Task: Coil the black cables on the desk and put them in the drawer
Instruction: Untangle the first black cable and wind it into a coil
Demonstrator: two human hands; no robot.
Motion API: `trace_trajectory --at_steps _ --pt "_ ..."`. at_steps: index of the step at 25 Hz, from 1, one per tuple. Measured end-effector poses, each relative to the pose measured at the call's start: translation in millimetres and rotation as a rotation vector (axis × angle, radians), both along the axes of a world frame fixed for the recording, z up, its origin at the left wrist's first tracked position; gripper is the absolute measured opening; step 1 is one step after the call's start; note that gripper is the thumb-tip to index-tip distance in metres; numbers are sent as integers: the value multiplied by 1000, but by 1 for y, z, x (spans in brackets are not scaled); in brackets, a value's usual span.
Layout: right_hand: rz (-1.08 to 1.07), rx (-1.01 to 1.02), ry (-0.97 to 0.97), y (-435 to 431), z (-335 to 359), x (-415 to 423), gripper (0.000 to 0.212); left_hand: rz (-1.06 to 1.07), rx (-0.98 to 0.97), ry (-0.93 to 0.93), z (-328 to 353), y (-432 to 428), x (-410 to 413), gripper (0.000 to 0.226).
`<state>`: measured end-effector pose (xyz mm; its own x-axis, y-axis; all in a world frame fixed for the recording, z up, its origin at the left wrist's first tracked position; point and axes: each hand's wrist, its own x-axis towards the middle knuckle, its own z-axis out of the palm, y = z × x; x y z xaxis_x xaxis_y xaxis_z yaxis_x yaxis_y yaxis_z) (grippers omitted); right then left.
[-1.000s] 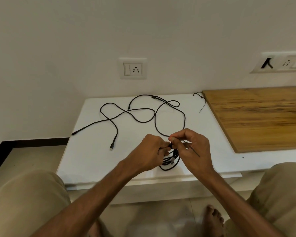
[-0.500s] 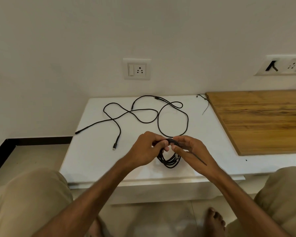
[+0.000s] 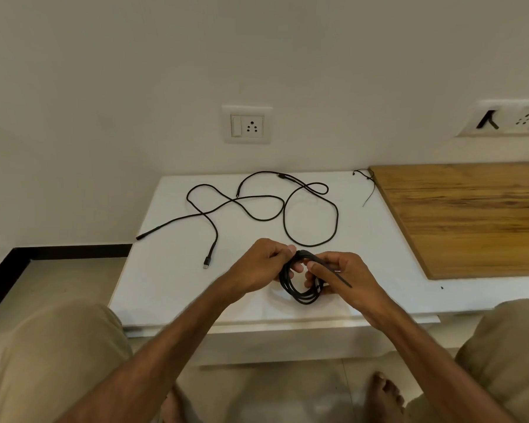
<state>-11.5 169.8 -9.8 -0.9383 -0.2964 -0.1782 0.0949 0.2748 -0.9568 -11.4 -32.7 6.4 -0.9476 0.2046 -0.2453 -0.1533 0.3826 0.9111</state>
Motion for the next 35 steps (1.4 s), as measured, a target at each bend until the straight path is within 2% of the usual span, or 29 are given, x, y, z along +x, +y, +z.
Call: trace_trajectory --at_steps 3,6,11,21,27,35 --pt "-13 30 -15 -1 0 -2 13 41 60 -63 1 0 -2 45" --pt "-24 22 -39 -3 0 -3 13 35 90 -58 0 -1 -1 38" --pt "-23 10 -55 -2 1 -3 15 -2 60 6 -7 -4 -3 24" --pt "-50 -46 -109 -2 3 -1 14 -41 -8 100 -10 -3 -5 29" --pt "-46 -51 -118 -2 4 0 14 -51 -164 336 -12 -2 -5 23" --pt "-45 -65 -139 -1 3 -2 16 -40 -178 345 -13 -2 -7 22"
